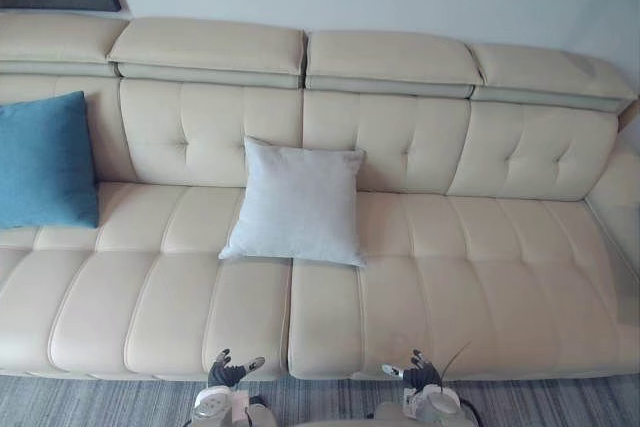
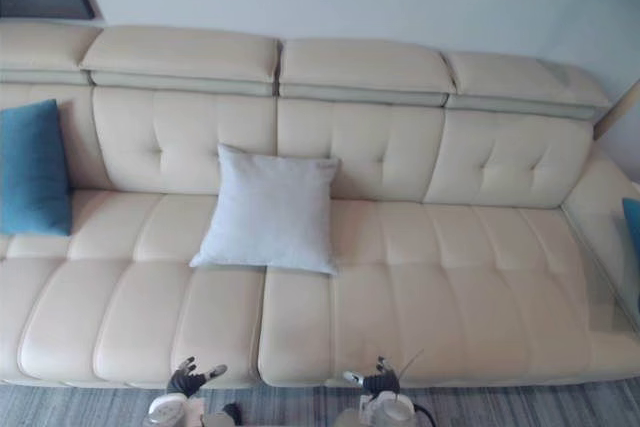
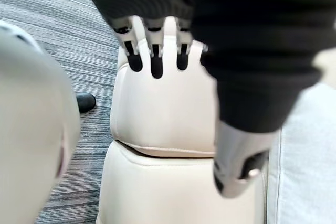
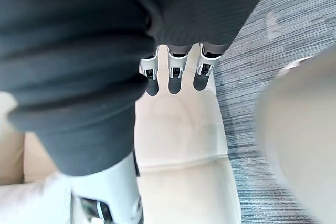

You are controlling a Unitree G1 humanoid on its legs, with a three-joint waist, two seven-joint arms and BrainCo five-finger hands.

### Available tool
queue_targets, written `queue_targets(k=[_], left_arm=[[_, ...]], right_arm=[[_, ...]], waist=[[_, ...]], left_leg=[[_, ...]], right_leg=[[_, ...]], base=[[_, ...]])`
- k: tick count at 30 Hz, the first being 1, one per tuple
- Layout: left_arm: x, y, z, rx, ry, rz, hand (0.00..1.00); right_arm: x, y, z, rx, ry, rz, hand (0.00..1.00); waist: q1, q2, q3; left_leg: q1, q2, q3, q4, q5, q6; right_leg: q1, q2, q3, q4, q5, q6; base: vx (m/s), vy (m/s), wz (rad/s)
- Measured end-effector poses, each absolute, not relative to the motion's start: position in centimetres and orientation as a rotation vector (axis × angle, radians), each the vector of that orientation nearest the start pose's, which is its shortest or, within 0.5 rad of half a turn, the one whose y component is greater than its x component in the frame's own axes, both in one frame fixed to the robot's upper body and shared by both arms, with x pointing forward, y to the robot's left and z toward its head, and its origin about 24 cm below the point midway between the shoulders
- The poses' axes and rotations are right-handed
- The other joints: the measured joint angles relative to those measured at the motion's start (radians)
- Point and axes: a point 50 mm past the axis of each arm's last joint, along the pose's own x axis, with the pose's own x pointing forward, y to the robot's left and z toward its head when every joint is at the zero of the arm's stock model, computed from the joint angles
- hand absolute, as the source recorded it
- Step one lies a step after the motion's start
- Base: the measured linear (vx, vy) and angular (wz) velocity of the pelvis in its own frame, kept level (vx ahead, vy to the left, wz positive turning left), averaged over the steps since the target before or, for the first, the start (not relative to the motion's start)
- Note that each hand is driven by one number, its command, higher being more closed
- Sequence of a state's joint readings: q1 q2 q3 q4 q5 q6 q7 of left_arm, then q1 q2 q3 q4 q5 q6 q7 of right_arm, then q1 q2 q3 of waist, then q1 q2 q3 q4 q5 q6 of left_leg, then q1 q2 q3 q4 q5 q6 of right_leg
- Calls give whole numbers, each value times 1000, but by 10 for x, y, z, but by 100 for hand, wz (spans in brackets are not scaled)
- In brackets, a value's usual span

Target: Pick up cushions and gather them together orderly.

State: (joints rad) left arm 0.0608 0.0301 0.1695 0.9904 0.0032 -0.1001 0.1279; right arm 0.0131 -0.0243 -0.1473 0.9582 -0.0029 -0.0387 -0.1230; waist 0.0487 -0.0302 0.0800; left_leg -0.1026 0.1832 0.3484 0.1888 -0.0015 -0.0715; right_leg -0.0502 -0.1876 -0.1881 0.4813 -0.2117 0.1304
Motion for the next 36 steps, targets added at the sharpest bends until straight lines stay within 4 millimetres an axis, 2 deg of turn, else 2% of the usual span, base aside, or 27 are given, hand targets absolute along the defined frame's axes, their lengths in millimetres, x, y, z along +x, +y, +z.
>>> queue_targets(k=[1, 2, 3, 4, 6, 7, 8, 9, 11, 12, 13, 14, 15, 19, 22, 25, 26, 28, 29, 30, 32, 33, 34, 36], left_arm=[[121, 192, -150, 11, 944, 308, 0], [124, 191, -149, 14, 941, 297, 0], [124, 190, -149, 15, 940, 294, 0], [124, 188, -150, 22, 946, 279, 0], [119, 190, -152, 38, 965, 271, 0], [118, 191, -152, 45, 969, 267, 0], [119, 191, -151, 44, 961, 265, 0], [120, 192, -151, 42, 958, 271, 0], [120, 193, -151, 38, 957, 281, 0], [118, 194, -151, 27, 960, 295, 0], [117, 194, -152, 19, 962, 305, 0], [116, 193, -152, -15, 961, 332, 0], [112, 199, -152, -18, 965, 360, 0], [108, 204, -152, -13, 973, 373, 0], [105, 201, -154, -22, 987, 371, 0], [100, 192, -157, -45, 1011, 364, 0], [96, 189, -159, -47, 1031, 356, 0], [97, 187, -160, -64, 1040, 365, 0], [98, 186, -160, -66, 1043, 364, 0], [98, 186, -160, -66, 1044, 361, 0], [98, 184, -161, -66, 1052, 348, 0], [99, 183, -161, -69, 1049, 341, 0], [101, 183, -160, -71, 1044, 333, 0], [106, 181, -159, -68, 1032, 321, 0]], right_arm=[[146, -189, -142, -39, 919, -256, 0], [153, -191, -139, -62, 903, -246, 0], [154, -192, -139, -76, 902, -242, 0], [156, -195, -139, -103, 904, -237, 0], [148, -198, -143, -117, 939, -239, 0], [143, -202, -144, -125, 957, -248, 0], [142, -202, -144, -123, 959, -252, 0], [141, -209, -144, -119, 960, -284, 0], [141, -210, -144, -116, 961, -297, 0], [138, -208, -145, -111, 965, -296, 0], [137, -206, -145, -108, 965, -295, 0], [134, -201, -147, -93, 974, -289, 0], [124, -190, -151, -65, 1001, -276, 0], [116, -185, -154, -48, 1025, -270, 0], [110, -190, -155, -32, 1036, -302, 0], [105, -193, -156, -29, 1047, -314, 0], [106, -195, -156, -27, 1045, -324, 0], [107, -198, -155, -31, 1040, -323, 0], [108, -197, -155, -31, 1038, -320, 0], [109, -198, -155, -32, 1036, -319, 0], [119, -196, -152, -38, 1011, -300, 0], [123, -195, -151, -38, 1003, -296, 0], [130, -195, -149, -36, 986, -295, 0], [123, -200, -151, -23, 1009, -327, 0]], waist=[[7, 8, 3], [7, 27, 14], [7, 31, 23], [4, 49, 46], [0, 54, 48], [-4, 48, 49], [-7, 44, 50], [-8, 35, 54], [-6, 26, 57], [-6, 26, 57], [-6, 29, 56], [-6, 39, 60], [-10, 19, 47], [-14, -5, 28], [-18, 9, 1], [-18, 33, -24], [-18, 45, -31], [-18, 54, -33], [-14, 57, -33], [-14, 58, -34], [-9, 66, -35], [-7, 70, -33], [-13, 84, -25], [-13, 70, -20]], left_leg=[[-24, 0, 3, -2, 8, -13], [-48, 14, -3, -10, 25, -29], [-53, 19, -4, -15, 36, -36], [-47, 38, -10, -35, 66, -38], [-17, 39, -29, -95, 120, -44], [-18, 33, -63, -120, 148, -50], [-28, 30, -82, -99, 131, -46], [-39, 0, -118, -11, 52, -38], [-37, -24, -141, 75, -26, -33], [-30, -41, -178, 168, -128, -32], [-25, -42, -188, 179, -157, -36], [-17, -45, -192, 185, -220, -39], [-11, -69, -166, 165, -227, -30], [12, -104, -140, 110, -228, -29], [23, -112, -120, 94, -230, -20], [62, -101, -82, 85, -222, -2], [76, -96, -82, 74, -221, -2], [88, -82, -73, 74, -221, -2], [104, -66, -33, 70, -221, -2], [108, -59, -19, 70, -221, -2], [113, -24, 68, 65, -221, -1], [115, -13, 106, 58, -219, 2], [114, 1, 146, 49, -217, 4], [159, -27, 227, 18, -219, 1]], right_leg=[[3, 10, -11, -57, -31, -12], [26, 35, -23, -147, -38, -25], [34, 45, -24, -181, -37, -32], [50, 68, -29, -217, -14, -62], [53, 80, -43, -219, -7, -74], [47, 77, -60, -219, -6, -82], [38, 69, -65, -216, -9, -89], [22, 49, -54, -216, 1, -98], [12, 31, -27, -216, 9, -94], [-9, 30, 18, -216, 17, -81], [-17, 34, 32, -216, 21, -74], [-27, 49, 73, -218, 30, -65], [-36, 41, 116, -253, 60, -53], [-34, 33, 142, -288, 107, -67], [-31, 35, 155, -321, 135, -38], [-16, 59, 193, -346, 137, -40], [-20, 72, 212, -351, 143, -49], [-25, 93, 242, -359, 157, -69], [-41, 118, 276, -361, 175, -88], [-51, 126, 278, -360, 185, -90], [-125, 169, 213, -338, 247, -107], [-152, 178, 130, -344, 274, -138], [-171, 156, -51, -325, 234, -198], [-170, 73, -397, -222, 96, -244]], base=[[-207, -212, -17], [-235, -196, -11], [-250, -143, -3], [-269, -102, -2], [-295, -88, 17], [-265, -43, 25], [-312, 29, 9], [-177, 87, -16], [-148, 152, -39], [-105, 160, -58], [-117, 274, -87], [-69, 205, -84], [-68, 246, -82], [23, 131, -39], [148, 41, -23], [197, 19, -48], [212, -14, -62], [185, -46, -89], [129, -41, -114], [84, -33, -155], [58, -38, -165], [68, -89, -158], [62, -137, -135], [68, -186, -115]])
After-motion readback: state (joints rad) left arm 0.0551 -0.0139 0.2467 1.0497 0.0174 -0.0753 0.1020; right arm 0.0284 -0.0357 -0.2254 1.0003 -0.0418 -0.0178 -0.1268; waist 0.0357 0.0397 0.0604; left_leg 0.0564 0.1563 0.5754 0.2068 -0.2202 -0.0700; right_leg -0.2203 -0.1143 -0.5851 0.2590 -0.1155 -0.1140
